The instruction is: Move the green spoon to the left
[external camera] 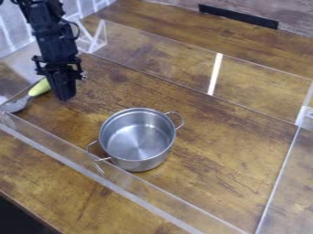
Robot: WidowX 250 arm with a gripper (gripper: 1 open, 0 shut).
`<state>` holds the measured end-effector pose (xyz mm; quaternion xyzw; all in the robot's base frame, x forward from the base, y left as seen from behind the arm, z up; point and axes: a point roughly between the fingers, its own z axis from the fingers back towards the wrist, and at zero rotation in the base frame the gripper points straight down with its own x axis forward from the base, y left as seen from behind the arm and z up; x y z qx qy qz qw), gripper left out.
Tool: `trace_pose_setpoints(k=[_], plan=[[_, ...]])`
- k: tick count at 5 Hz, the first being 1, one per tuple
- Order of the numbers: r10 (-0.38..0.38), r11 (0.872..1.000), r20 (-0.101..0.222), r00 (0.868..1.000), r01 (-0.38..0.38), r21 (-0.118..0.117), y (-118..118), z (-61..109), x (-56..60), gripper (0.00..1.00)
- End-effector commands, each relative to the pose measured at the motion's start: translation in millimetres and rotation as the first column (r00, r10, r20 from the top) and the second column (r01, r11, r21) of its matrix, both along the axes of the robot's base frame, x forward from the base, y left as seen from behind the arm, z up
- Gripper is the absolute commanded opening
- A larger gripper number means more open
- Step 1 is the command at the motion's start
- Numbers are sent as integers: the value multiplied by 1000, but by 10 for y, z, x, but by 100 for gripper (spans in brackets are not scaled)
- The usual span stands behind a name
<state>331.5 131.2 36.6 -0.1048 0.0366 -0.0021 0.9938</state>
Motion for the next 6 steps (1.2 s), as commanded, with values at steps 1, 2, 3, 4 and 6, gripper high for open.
trace_pose_setpoints(k=[1,2,3,4,6], plan=[[13,1000,67,998,-14,22,-37,296,43,0],[-16,999,66,998,14,32,3,358,70,100],[-43,998,68,997,40,43,35,439,103,100],[-98,993,93,991,92,73,-25,599,245,100],[-105,989,104,989,93,114,-322,701,439,100]])
